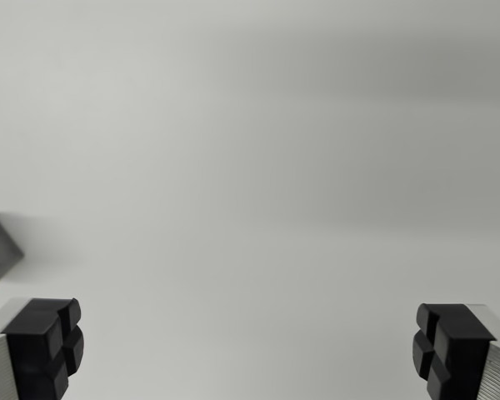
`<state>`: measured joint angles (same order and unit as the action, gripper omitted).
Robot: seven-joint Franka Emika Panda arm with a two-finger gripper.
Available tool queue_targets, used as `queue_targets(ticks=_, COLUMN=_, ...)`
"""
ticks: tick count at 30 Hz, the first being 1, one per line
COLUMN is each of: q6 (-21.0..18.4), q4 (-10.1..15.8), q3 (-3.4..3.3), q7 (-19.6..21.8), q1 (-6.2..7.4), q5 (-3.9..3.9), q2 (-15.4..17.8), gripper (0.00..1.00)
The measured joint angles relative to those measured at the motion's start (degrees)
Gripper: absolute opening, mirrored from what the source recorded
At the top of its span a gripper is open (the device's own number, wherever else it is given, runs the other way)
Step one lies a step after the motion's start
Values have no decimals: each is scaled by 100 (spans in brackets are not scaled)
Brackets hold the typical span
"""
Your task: Destack cube
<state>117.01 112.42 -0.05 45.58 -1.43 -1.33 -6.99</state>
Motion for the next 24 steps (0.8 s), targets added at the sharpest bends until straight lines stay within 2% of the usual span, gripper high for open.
queue_targets(ticks=24, q6=27, q4=57, q3=15, q7=0, q1=32, q5=0, q2=11, gripper=100)
